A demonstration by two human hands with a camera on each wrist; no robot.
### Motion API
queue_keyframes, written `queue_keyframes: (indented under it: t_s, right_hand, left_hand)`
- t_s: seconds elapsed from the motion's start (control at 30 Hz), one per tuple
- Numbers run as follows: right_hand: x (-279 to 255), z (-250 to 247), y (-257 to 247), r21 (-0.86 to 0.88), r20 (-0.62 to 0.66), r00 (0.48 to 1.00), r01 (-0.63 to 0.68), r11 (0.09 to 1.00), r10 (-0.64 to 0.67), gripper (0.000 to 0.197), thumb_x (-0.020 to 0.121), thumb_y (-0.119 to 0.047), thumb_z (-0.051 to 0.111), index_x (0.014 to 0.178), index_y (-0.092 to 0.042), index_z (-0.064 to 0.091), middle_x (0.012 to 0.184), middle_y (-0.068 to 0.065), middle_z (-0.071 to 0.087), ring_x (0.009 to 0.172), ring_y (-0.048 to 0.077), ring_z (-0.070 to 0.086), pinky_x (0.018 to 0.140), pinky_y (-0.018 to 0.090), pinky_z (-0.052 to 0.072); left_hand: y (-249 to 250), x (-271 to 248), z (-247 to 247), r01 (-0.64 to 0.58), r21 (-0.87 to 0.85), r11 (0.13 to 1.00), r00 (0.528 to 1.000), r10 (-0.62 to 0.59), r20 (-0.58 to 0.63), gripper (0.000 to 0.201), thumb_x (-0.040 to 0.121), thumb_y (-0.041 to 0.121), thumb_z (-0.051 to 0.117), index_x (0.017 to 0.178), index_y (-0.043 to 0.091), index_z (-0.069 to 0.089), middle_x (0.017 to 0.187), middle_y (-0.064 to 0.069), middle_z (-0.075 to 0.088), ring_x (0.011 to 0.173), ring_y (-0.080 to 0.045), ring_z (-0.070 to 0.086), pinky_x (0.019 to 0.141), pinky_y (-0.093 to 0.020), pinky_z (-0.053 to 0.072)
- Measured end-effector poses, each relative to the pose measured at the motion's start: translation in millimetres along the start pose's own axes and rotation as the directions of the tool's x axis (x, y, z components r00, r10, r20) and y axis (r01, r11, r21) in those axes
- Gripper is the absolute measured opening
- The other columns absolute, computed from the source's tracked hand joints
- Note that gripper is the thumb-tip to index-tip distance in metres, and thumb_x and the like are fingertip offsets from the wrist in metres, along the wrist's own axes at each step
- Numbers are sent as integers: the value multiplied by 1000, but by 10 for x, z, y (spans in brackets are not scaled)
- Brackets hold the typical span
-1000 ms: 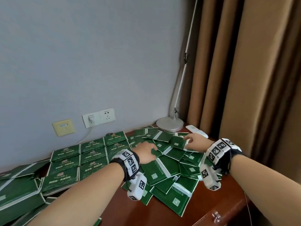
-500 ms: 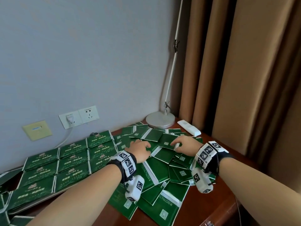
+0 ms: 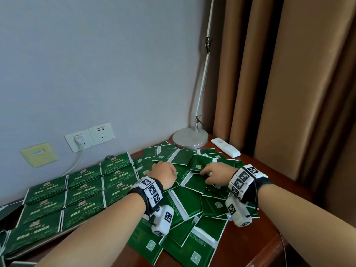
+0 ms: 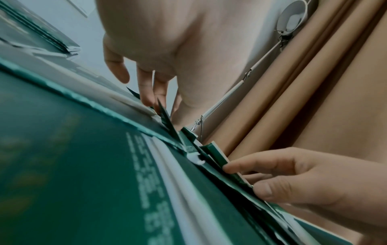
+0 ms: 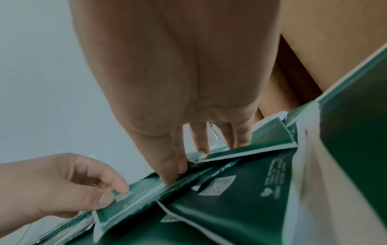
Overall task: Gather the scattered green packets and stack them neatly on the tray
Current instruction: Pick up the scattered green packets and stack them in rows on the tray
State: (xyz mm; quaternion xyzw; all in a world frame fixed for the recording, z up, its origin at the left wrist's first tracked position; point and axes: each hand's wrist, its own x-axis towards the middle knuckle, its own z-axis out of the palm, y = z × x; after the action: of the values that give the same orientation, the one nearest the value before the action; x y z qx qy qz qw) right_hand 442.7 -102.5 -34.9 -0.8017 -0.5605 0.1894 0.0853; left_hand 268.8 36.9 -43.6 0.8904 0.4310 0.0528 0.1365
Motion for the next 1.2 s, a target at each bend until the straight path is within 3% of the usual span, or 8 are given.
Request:
queue_keyframes:
  t_s: [0.13, 0.23, 0.47, 0.57, 0.7, 0.83, 0.97, 1.2]
  right_hand:
    - [-37, -1, 27, 18, -70, 997, 17, 1000, -16, 43, 88, -24, 62, 131, -24, 59, 134, -4, 57, 119, 13, 53, 103, 28, 43]
    - [-86, -9, 51, 56, -174, 985, 22, 998, -12, 34, 87, -21, 66, 121, -24, 67, 121, -5, 64, 109, 12, 58, 96, 26, 46]
    - [-232, -63, 1, 131, -359, 933, 27, 991, 22, 18, 76, -14, 75, 80, -27, 63, 93, -5, 66, 87, 13, 60, 79, 25, 49]
    - [-308, -74, -80, 160, -379, 923, 0, 987, 62, 26, 78, -11, 71, 98, -23, 59, 96, -3, 62, 88, 14, 59, 79, 26, 50]
    - [-432, -86, -242, 193, -381, 922, 5, 981, 70, 63, 81, -3, 62, 136, -27, 44, 95, -1, 59, 83, 15, 59, 77, 30, 54]
    - [-536, -98, -388, 187, -361, 931, 24, 982, 46, 79, 82, -2, 59, 147, -35, 29, 88, 9, 62, 64, 14, 57, 58, 29, 54]
    - [-608, -86, -515, 153, -351, 936, 14, 988, 41, 51, 86, -6, 55, 130, -31, 52, 95, -2, 60, 58, 1, 49, 49, 11, 36]
    - [-619, -64, -711, 132, -453, 882, -77, 988, 129, 9, 88, -21, 56, 96, -18, 61, 90, 2, 65, 83, 19, 60, 75, 30, 49]
  left_hand:
    - [-24, 25, 36, -35, -127, 991, 997, 26, -68, 6, 89, 32, 68, 95, 31, 71, 119, 3, 67, 110, -21, 61, 99, -42, 47]
    - [-9, 8, 14, -44, -241, 969, 996, 23, -90, 9, 88, 18, 71, 97, 20, 72, 113, -2, 69, 101, -19, 65, 89, -26, 49]
    - [-37, -132, -96, -42, -311, 949, 999, 32, -37, 24, 85, -1, 63, 91, 22, 68, 119, -3, 66, 111, -20, 61, 88, -23, 45]
    - [-89, -231, -157, -51, -320, 946, 999, 46, -23, 28, 84, -4, 59, 94, 20, 69, 122, -5, 65, 110, -20, 61, 87, -22, 44]
    - [-177, -355, -249, -42, -340, 939, 999, 38, -17, 32, 83, -6, 55, 94, 20, 70, 128, -6, 63, 117, -21, 59, 95, -26, 45]
    - [-284, -474, -334, -36, -348, 937, 999, 31, -18, 34, 82, -7, 54, 99, 19, 70, 131, -7, 61, 121, -22, 57, 98, -28, 45]
    - [-396, -577, -409, -38, -359, 932, 999, 27, -36, 35, 82, -7, 53, 102, 18, 69, 133, -7, 59, 120, -22, 57, 95, -26, 47]
    - [-597, -725, -527, -74, -340, 937, 996, 52, -73, 43, 83, -8, 54, 109, 23, 67, 132, -4, 60, 111, -19, 62, 92, -33, 53]
